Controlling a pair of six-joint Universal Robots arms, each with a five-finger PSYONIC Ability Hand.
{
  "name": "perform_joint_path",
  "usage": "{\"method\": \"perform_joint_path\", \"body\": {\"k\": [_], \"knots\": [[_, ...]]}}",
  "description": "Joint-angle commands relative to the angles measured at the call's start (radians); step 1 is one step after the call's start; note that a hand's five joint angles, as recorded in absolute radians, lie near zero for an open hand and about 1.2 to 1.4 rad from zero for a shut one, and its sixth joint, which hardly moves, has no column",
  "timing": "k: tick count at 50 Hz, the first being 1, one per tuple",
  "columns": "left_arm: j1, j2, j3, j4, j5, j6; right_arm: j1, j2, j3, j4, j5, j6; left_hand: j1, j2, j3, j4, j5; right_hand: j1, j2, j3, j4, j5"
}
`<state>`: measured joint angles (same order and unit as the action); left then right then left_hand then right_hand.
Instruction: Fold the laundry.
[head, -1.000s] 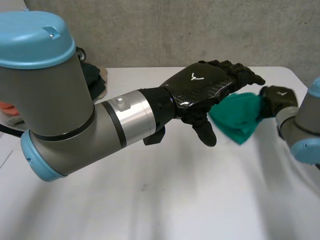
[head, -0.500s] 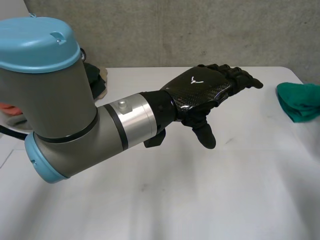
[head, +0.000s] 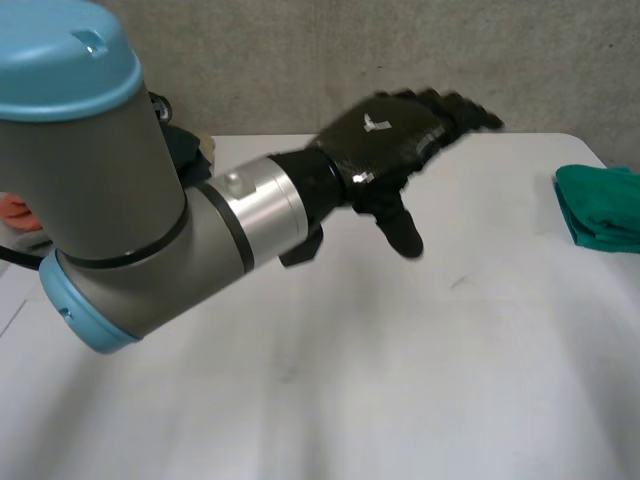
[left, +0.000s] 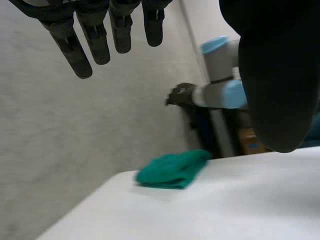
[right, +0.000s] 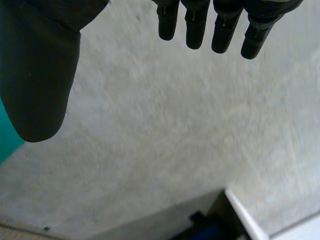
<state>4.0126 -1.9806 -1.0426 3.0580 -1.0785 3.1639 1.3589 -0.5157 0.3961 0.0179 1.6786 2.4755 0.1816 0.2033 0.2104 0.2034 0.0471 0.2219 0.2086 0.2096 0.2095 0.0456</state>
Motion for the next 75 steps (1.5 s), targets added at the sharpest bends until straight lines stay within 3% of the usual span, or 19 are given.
{"method": "perform_joint_path", "body": {"k": [1, 2, 6, 11, 18, 26, 28, 32, 36, 40, 47, 52, 58, 63, 65, 66, 70, 73, 75], "knots": [[0.055, -0.003, 0.099, 0.07, -0.299, 0.013, 0.106, -0.245, 0.393, -0.19, -0.259, 0.037, 0.014, -0.007, -0.015, -0.008, -0.026, -0.047, -0.034, -0.035, -0.035, -0.046], [0.104, -0.01, 0.133, 0.082, -0.372, 0.018, 0.135, -0.33, 0.518, -0.24, -0.333, 0.043, 0.017, -0.004, -0.012, -0.005, -0.023, -0.047, -0.034, -0.035, -0.035, -0.046], [0.289, -0.094, 0.208, 0.09, -0.503, 0.111, 0.199, -0.508, 0.815, -0.375, -0.483, 0.048, 0.026, 0.004, -0.003, 0.004, -0.014, -0.047, -0.034, -0.035, -0.035, -0.046], [0.43, -0.256, 0.332, 0.094, -0.518, 0.378, 0.293, -0.664, 1.084, -0.447, -0.568, 0.04, 0.032, 0.01, 0.003, 0.01, -0.008, -0.047, -0.034, -0.035, -0.035, -0.046], [0.563, -0.542, 0.476, 0.163, -0.496, 0.652, 0.371, -0.805, 1.342, -0.446, -0.576, 0.043, 0.017, -0.004, -0.011, -0.005, -0.023, -0.047, -0.034, -0.035, -0.035, -0.046], [0.612, -0.696, 0.486, 0.294, -0.292, 0.66, 0.374, -0.873, 1.48, -0.446, -0.574, 0.045, 0.052, 0.031, 0.024, 0.03, 0.012, -0.047, -0.034, -0.035, -0.035, -0.046], [0.62, -0.718, 0.492, 0.303, -0.273, 0.66, 0.37, -0.889, 1.5, -0.447, -0.568, 0.045, 0.178, 0.156, 0.149, 0.156, 0.138, -0.047, -0.034, -0.035, -0.035, -0.046], [0.614, -0.744, 0.518, 0.312, -0.271, 0.656, 0.361, -0.923, 1.52, -0.446, -0.544, 0.043, 1.18, 1.158, 1.151, 1.158, 1.14, -0.047, -0.034, -0.035, -0.035, -0.046], [0.58, -0.716, 0.503, 0.326, -0.351, 0.637, 0.361, -0.955, 1.523, -0.446, -0.505, 0.043, 1.215, 1.193, 1.186, 1.193, 1.175, -0.047, -0.034, -0.035, -0.035, -0.046], [0.507, -0.514, 0.391, 0.343, -0.448, 0.559, 0.359, -0.98, 1.52, -0.447, -0.479, 0.045, 1.215, 1.193, 1.186, 1.193, 1.175, -0.047, -0.034, -0.035, -0.035, -0.046], [0.375, -0.17, 0.093, 0.364, -0.413, 0.323, 0.345, -1.014, 1.512, -0.447, -0.419, 0.051, 1.215, 1.193, 1.186, 1.193, 1.175, -0.047, -0.034, -0.035, -0.035, -0.046], [0.179, 0.029, -0.162, 0.364, -0.333, 0.144, 0.342, -1.027, 1.506, -0.447, -0.375, 0.052, 1.215, 1.193, 1.186, 1.193, 1.175, -0.047, -0.034, -0.035, -0.035, -0.046], [-0.045, 0.007, -0.286, 0.363, -0.313, 0.123, 0.332, -1.031, 1.498, -0.447, -0.326, 0.054, 1.215, 1.193, 1.186, 1.193, 1.175, -0.047, -0.034, -0.035, -0.035, -0.046], [-0.265, -0.179, -0.246, 0.347, -0.313, 0.123, 0.33, -1.028, 1.492, -0.447, -0.272, 0.082, 1.215, 1.193, 1.186, 1.193, 1.175, -0.047, -0.034, -0.035, -0.035, -0.046], [-0.296, -0.207, -0.223, 0.341, -0.313, 0.119, 0.328, -1.023, 1.488, -0.446, -0.263, 0.088, 1.215, 1.193, 1.186, 1.193, 1.175, -0.047, -0.034, -0.035, -0.035, -0.046], [-0.305, -0.225, -0.206, 0.334, -0.314, 0.113, 0.327, -1.017, 1.485, -0.444, -0.255, 0.092, 1.189, 1.167, 1.16, 1.167, 1.149, -0.047, -0.034, -0.035, -0.035, -0.046], [-0.303, -0.213, -0.198, 0.311, -0.336, 0.114, 0.313, -0.994, 1.478, -0.444, -0.25, 0.098, 0.304, 0.282, 0.275, 0.282, 0.264, -0.047, -0.034, -0.035, -0.035, -0.046], [-0.285, -0.181, -0.195, 0.306, -0.366, 0.114, 0.31, -0.965, 1.463, -0.44, -0.25, 0.098, 0.165, 0.143, 0.136, 0.143, 0.125, -0.047, -0.034, -0.035, -0.035, -0.046], [-0.216, -0.078, -0.201, 0.306, -0.412, 0.116, 0.313, -0.951, 1.443, -0.418, -0.249, 0.098, 0.099, 0.078, 0.071, 0.078, 0.059, -0.047, -0.034, -0.035, -0.035, -0.046]]}}
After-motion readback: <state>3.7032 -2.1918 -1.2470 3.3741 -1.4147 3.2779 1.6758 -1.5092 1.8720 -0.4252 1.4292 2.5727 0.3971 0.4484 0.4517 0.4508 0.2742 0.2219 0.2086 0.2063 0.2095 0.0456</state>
